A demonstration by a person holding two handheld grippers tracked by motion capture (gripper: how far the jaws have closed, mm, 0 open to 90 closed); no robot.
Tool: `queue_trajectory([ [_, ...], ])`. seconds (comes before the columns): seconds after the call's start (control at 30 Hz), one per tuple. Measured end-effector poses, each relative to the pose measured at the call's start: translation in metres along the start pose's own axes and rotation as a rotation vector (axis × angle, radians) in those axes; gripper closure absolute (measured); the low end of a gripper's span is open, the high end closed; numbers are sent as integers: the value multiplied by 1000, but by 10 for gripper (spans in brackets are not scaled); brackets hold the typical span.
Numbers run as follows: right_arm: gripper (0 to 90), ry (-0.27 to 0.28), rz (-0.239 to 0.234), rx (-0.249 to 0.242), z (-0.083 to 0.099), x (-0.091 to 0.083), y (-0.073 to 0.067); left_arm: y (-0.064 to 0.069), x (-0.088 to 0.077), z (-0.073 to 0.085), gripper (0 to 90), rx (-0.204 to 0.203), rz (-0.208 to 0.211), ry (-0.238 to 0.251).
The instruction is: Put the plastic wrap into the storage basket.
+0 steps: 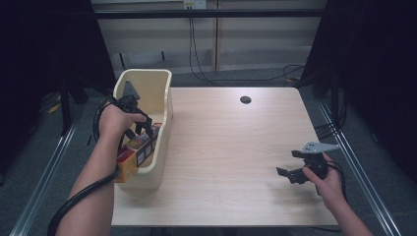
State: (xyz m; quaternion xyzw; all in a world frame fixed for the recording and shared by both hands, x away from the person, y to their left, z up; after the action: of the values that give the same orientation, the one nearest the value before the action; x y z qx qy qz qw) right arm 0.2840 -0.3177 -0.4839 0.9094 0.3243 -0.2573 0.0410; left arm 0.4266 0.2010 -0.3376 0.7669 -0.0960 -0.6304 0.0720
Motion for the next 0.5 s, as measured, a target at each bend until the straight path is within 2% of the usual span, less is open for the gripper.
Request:
queue_trajectory([
  [0.03,24,-1,-1,1,0,0,0,1,-9,-2,380,8,-1,19],
  [0.1,24,0,-2,-1,0,0,0,3,-16,-4,341,10,-3,34],
  [0.13,24,3,1,1,0,0,0,3,-18,-5,338,23,-4,35],
  [0.27,24,3,2,-1,-1,-1,-1,8,-22,-6,310,27,0,62],
  [0.3,24,3,3,0,-1,0,-1,11,-24,-6,304,29,17,64],
  [0.33,24,0,1,3,-1,0,-1,12,-25,-7,303,43,18,69],
  [0.4,24,1,2,-6,-1,0,-1,15,-26,-7,285,42,27,75],
  [0.43,24,2,0,-6,-1,0,-2,18,-29,-9,285,52,40,92],
  [0.5,24,2,-2,-9,-1,0,-2,22,-31,-9,275,62,55,95],
])
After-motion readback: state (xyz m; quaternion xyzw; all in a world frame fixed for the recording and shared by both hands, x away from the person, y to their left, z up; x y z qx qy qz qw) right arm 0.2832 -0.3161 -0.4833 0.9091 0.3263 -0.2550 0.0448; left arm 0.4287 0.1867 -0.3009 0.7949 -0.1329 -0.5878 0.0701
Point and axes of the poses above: each handheld gripper's, and its own axes: x roughly forward along the jaws, z roughly out of its underside, y roughly to its right, the point moved 1 cm from there along x, roughly forward along the jaws, and after that the axes turned 8 degrees about y, right-handed, at the moved point
